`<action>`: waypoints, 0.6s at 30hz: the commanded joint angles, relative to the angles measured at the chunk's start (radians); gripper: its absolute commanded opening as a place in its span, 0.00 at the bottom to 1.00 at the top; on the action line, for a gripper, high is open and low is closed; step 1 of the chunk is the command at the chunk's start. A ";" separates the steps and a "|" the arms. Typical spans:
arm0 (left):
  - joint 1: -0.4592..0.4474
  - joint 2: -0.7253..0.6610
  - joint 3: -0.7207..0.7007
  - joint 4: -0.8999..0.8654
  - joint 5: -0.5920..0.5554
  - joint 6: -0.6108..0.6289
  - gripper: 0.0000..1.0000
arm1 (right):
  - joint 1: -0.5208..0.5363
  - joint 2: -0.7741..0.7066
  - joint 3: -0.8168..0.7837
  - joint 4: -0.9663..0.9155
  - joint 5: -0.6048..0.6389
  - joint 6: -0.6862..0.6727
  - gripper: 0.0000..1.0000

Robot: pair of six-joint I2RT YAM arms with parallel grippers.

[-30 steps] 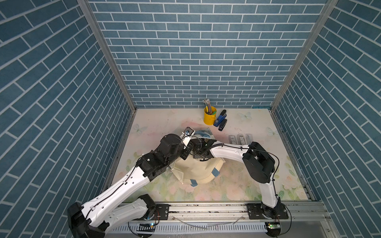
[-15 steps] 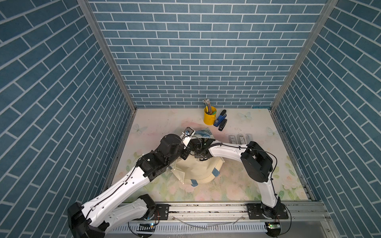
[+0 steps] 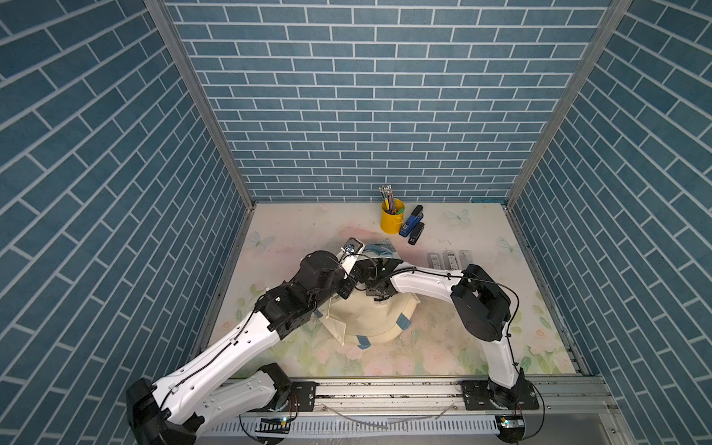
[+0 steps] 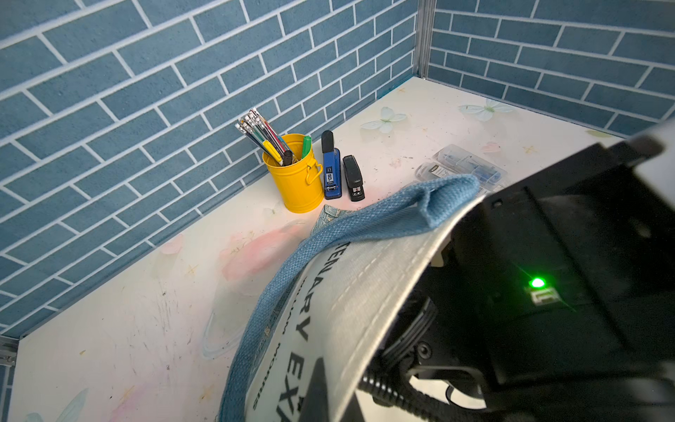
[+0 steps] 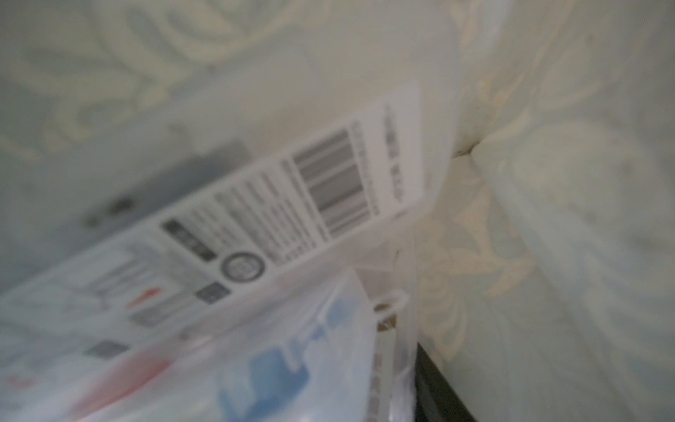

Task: Take out the compass set from the canvas bag
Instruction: Pick up the compass set from the canvas bag.

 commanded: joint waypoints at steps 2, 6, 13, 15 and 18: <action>-0.018 -0.013 0.025 0.035 0.030 -0.001 0.00 | 0.001 -0.037 -0.007 -0.076 0.044 -0.072 0.42; -0.017 -0.017 0.031 0.024 0.020 0.000 0.00 | 0.004 -0.076 -0.032 -0.065 0.042 -0.106 0.42; -0.017 -0.019 0.041 0.021 -0.005 -0.001 0.00 | 0.025 -0.190 -0.162 0.033 0.079 -0.183 0.36; -0.017 -0.016 0.039 0.027 -0.011 -0.003 0.00 | 0.025 -0.210 -0.179 0.042 0.084 -0.196 0.35; -0.017 -0.008 0.041 0.036 -0.014 -0.001 0.00 | 0.029 -0.221 -0.186 0.058 0.073 -0.233 0.34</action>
